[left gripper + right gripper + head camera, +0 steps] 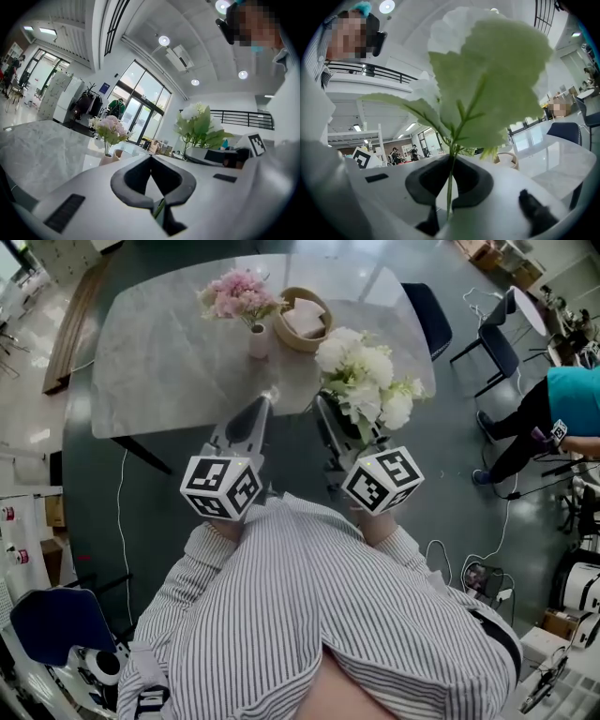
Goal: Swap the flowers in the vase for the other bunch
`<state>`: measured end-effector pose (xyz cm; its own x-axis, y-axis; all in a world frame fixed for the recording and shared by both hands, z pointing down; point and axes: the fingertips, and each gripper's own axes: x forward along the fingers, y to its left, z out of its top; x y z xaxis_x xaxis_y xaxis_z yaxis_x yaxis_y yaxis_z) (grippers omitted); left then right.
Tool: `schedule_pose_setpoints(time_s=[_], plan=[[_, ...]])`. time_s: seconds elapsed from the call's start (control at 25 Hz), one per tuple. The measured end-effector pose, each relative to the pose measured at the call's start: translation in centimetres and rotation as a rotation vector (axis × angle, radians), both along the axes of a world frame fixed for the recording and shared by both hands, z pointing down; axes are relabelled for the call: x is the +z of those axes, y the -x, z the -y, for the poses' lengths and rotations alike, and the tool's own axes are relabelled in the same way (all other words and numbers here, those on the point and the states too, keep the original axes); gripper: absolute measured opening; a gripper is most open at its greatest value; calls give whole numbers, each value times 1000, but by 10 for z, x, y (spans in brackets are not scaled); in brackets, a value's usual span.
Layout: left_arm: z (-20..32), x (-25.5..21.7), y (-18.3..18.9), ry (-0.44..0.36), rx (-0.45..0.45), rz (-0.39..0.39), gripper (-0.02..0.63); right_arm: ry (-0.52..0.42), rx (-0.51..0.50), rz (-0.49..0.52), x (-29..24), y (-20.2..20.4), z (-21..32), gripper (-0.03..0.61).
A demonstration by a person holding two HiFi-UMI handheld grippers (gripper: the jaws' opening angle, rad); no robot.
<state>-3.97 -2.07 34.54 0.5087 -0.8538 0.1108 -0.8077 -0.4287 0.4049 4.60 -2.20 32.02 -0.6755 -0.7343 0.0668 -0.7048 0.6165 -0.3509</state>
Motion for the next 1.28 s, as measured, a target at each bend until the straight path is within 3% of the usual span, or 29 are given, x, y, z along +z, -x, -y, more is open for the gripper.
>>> schedule_pose_setpoints(time_s=[0.64, 1.28], plan=[[102, 5, 32, 0, 90, 34, 12, -19, 90, 18, -4, 32, 105, 23], [128, 31, 34, 77, 100, 9, 12, 36, 126, 17, 15, 28, 132, 23]])
